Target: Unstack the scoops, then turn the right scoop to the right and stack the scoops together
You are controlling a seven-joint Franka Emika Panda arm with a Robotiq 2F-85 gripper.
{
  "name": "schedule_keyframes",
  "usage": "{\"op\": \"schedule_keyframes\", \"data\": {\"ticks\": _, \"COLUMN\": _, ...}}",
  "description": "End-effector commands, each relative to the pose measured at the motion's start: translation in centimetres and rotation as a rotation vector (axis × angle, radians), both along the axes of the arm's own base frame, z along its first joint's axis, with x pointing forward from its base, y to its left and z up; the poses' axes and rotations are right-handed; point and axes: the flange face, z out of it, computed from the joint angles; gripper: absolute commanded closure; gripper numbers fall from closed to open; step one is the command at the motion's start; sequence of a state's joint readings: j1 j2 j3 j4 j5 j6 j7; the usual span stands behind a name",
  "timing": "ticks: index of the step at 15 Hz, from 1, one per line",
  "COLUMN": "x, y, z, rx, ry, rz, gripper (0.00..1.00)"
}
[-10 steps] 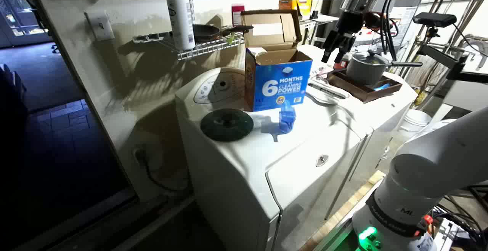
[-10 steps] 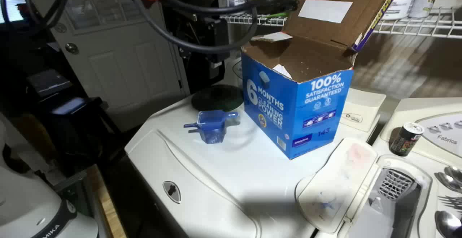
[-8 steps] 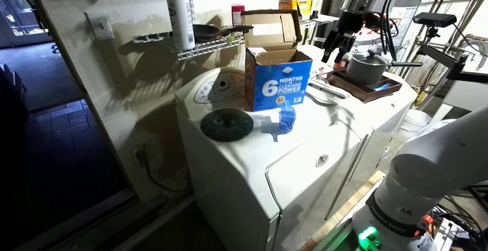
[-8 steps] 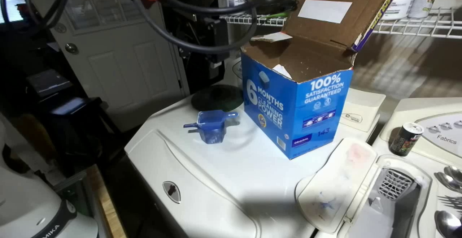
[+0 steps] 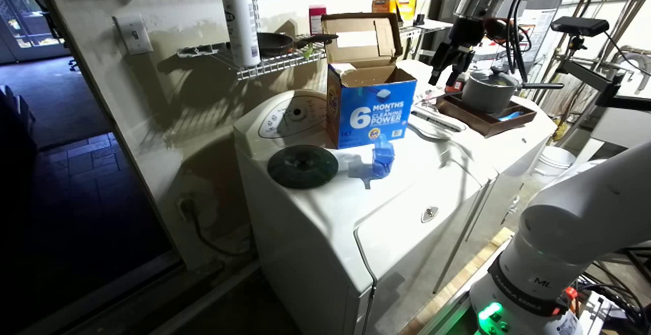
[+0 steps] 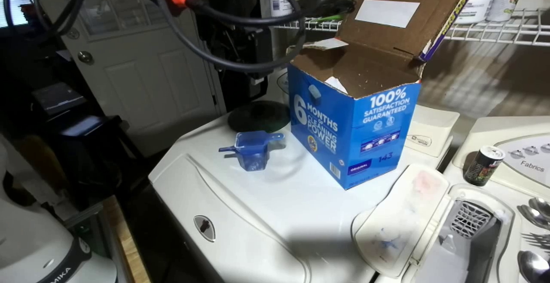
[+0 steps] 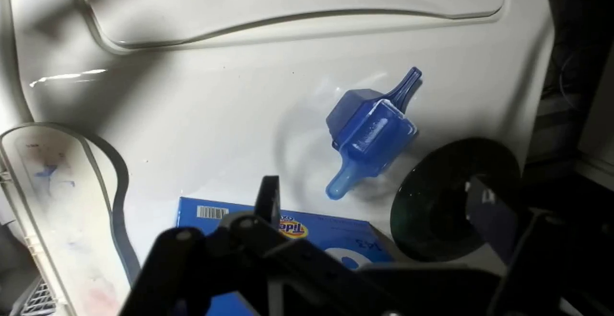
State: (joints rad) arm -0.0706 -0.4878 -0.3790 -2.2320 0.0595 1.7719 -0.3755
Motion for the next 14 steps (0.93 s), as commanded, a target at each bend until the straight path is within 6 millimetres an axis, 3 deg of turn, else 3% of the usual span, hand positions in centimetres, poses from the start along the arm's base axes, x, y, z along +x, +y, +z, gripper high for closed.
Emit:
{"op": "schedule_keyframes", "data": {"ticks": 1, "x": 1.1, "y": 0.9, "z": -2.8, "rx": 0.059, "ry": 0.043, "rz": -0.008, "gripper": 0.00}}
{"op": "schedule_keyframes", "data": {"ticks": 7, "x": 3.3, "y": 4.5, "z": -8.7, "rx": 0.063, "ry": 0.112, "rz": 0.018, "gripper": 0.00}}
{"op": "schedule_keyframes", "data": {"ticks": 14, "x": 6.1, "y": 6.0, "z": -14.6, "rx": -0.116, "ry": 0.083, "rz": 0.081, "gripper": 0.00}}
